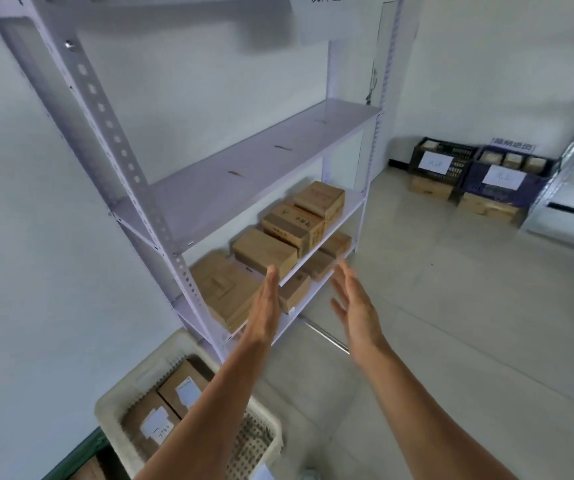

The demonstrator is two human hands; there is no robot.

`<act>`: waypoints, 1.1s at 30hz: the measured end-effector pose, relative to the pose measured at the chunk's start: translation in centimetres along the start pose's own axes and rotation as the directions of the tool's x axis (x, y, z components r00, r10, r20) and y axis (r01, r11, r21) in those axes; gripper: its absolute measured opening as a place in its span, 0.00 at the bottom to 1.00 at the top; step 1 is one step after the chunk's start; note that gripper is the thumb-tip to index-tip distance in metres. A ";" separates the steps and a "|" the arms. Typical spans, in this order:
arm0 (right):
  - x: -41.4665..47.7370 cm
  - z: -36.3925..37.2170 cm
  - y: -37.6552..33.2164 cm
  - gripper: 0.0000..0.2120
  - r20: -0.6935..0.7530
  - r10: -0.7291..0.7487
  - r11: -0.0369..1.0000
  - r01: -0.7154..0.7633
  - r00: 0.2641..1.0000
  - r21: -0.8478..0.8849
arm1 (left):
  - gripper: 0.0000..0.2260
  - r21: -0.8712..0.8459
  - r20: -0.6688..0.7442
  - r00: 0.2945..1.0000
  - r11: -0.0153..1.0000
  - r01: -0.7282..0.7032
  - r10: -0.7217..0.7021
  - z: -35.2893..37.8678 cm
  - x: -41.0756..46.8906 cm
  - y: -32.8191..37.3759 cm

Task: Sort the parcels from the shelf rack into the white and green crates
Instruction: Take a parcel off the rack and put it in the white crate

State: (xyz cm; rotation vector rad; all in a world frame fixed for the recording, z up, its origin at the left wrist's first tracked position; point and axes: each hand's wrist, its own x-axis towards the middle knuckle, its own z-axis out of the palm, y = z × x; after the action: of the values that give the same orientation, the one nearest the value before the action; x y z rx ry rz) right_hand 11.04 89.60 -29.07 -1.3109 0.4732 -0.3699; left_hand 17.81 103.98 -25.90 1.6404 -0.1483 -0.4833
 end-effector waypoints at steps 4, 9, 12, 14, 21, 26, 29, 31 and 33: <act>5.6 -2.6 -0.8 0.19 -0.033 -0.002 1.000 0.002 0.999 -0.012 | 0.36 -0.050 0.054 0.998 0.998 0.037 -0.034 3.3 6.4 0.0; 14.4 -5.6 -2.9 0.23 -0.097 0.009 0.999 -0.012 0.995 -0.035 | 0.36 -0.096 0.076 0.996 0.994 0.053 -0.046 7.4 16.4 1.1; 19.3 -7.2 -4.4 0.23 -0.134 0.008 0.997 -0.019 0.991 -0.078 | 0.32 -0.153 0.088 0.993 0.984 0.096 -0.083 9.6 21.3 2.4; 22.2 -8.4 -5.2 0.23 -0.161 0.010 0.997 -0.023 0.987 -0.079 | 0.33 -0.155 0.111 0.989 0.982 0.110 -0.094 11.0 23.9 3.2; 30.5 -11.5 -5.7 0.25 -0.172 0.049 0.995 -0.062 0.984 -0.074 | 0.35 -0.133 0.089 0.985 0.979 0.156 -0.145 14.7 30.9 4.6; 37.2 -15.2 -5.3 0.24 -0.121 0.095 0.992 -0.104 0.988 -0.072 | 0.34 -0.135 0.038 0.985 0.975 0.175 -0.171 18.1 35.8 5.0; 41.8 -18.0 -5.5 0.23 -0.090 0.114 0.990 -0.121 0.989 -0.068 | 0.35 -0.141 0.017 0.986 0.976 0.167 -0.166 21.0 39.1 5.1; 44.9 -20.2 -5.8 0.23 -0.062 0.137 0.989 -0.140 0.989 -0.056 | 0.37 -0.134 -0.008 0.984 0.975 0.176 -0.179 23.4 41.2 5.0; 48.0 -22.3 -6.2 0.24 -0.017 0.159 0.986 -0.159 0.987 -0.054 | 0.38 -0.139 -0.032 0.980 0.972 0.192 -0.198 25.8 43.0 5.0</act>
State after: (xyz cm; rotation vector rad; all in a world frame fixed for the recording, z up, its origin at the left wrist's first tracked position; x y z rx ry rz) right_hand 40.00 45.08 -33.04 -1.3153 0.5986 -0.2335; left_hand 47.29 63.54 -32.00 1.5385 0.0797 -0.5920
